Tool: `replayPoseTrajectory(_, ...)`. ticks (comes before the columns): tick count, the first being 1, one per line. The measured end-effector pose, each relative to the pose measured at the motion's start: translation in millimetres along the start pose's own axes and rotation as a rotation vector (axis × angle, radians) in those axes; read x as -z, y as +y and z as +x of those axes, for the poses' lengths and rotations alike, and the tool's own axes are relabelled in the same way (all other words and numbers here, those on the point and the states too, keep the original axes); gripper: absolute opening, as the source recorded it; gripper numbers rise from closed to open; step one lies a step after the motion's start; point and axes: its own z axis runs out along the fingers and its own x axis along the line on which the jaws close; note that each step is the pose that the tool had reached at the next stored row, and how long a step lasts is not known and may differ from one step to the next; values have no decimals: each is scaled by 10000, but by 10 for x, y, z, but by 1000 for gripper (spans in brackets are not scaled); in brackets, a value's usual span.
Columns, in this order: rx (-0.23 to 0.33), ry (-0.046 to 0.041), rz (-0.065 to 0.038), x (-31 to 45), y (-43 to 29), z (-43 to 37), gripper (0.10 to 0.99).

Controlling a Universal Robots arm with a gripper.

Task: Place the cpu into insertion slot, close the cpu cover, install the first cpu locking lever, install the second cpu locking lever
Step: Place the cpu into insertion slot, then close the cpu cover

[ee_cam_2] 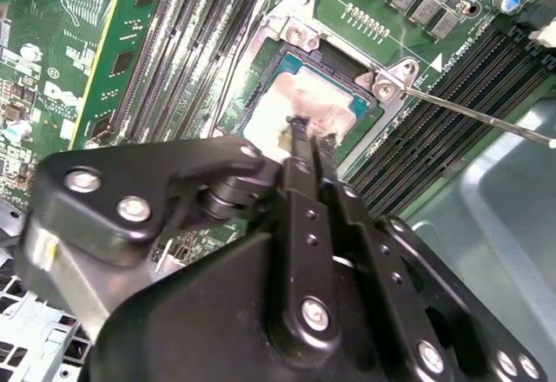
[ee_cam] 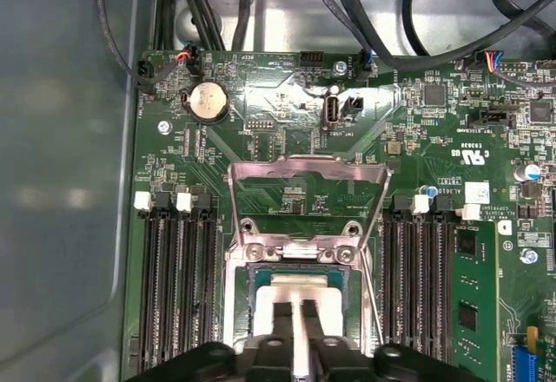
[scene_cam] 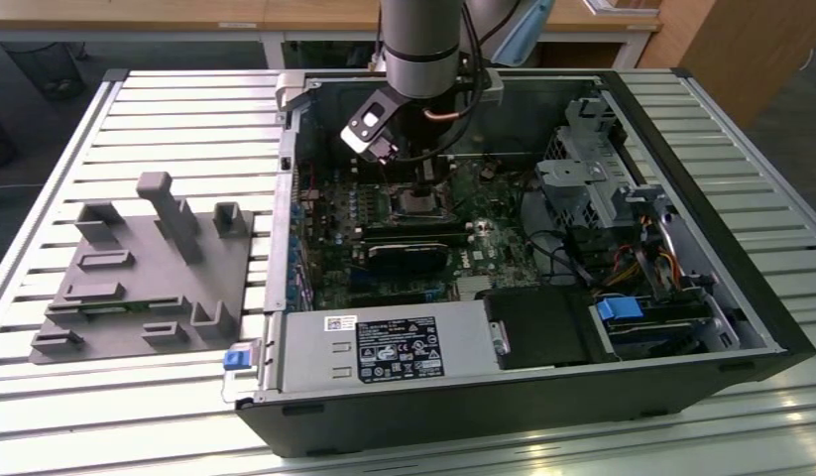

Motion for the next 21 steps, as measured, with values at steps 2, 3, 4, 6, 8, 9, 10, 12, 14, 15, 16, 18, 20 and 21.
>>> replayPoseTrajectory(2, 0, 0, 0, 0, 0, -3, 122)
replayPoseTrajectory(3, 0, 0, 0, 1, 0, -5, 122)
replayPoseTrajectory(4, 0, -1, 1, 1, 0, -5, 106)
replayPoseTrajectory(6, 0, 0, 0, 4, 1, -5, 106)
replayPoseTrajectory(8, 0, 0, 3, 6, 1, -5, 106)
replayPoseTrajectory(9, 0, -1, 4, 8, 1, -5, 106)
replayPoseTrajectory(10, 0, -1, 4, 9, 1, -5, 106)
replayPoseTrajectory(12, 0, -2, 5, 12, 1, -5, 106)
replayPoseTrajectory(14, 0, -2, 5, 18, 2, -5, 106)
replayPoseTrajectory(15, 0, 1, 3, 19, 2, -5, 106)
replayPoseTrajectory(16, 0, 0, 3, 22, 2, -5, 106)
replayPoseTrajectory(18, 0, 0, 4, 24, 2, -5, 106)
replayPoseTrajectory(20, 2, -3, 10, 28, 5, -5, 106)
replayPoseTrajectory(21, 1, -2, 11, 29, 5, -5, 106)
